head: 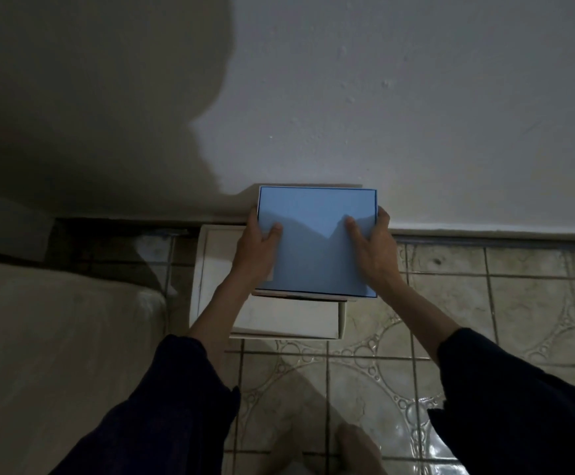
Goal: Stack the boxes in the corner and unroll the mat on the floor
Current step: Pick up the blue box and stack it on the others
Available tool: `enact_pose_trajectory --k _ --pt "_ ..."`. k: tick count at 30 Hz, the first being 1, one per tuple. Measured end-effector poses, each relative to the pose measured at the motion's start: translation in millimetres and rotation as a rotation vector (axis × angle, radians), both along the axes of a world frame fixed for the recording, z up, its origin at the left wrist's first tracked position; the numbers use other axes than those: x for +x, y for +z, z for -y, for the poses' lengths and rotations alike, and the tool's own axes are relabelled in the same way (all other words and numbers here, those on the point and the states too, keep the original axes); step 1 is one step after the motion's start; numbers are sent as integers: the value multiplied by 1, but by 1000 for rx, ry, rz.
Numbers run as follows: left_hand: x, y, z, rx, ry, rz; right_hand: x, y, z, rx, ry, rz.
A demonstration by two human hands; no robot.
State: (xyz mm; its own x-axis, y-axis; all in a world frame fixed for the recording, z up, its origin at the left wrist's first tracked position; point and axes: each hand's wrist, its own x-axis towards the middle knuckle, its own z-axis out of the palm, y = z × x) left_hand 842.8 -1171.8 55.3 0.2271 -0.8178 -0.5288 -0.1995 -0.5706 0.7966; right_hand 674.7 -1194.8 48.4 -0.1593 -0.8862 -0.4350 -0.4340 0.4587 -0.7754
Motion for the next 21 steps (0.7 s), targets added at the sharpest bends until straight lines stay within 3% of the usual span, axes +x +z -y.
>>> enact_pose_trajectory --k 10,21 --pt "-1 23 -3 33 0 150 -2 29 -5 13 39 -107" --pt "-24 165 -11 59 -261 210 -11 172 -9 131 245 -201"
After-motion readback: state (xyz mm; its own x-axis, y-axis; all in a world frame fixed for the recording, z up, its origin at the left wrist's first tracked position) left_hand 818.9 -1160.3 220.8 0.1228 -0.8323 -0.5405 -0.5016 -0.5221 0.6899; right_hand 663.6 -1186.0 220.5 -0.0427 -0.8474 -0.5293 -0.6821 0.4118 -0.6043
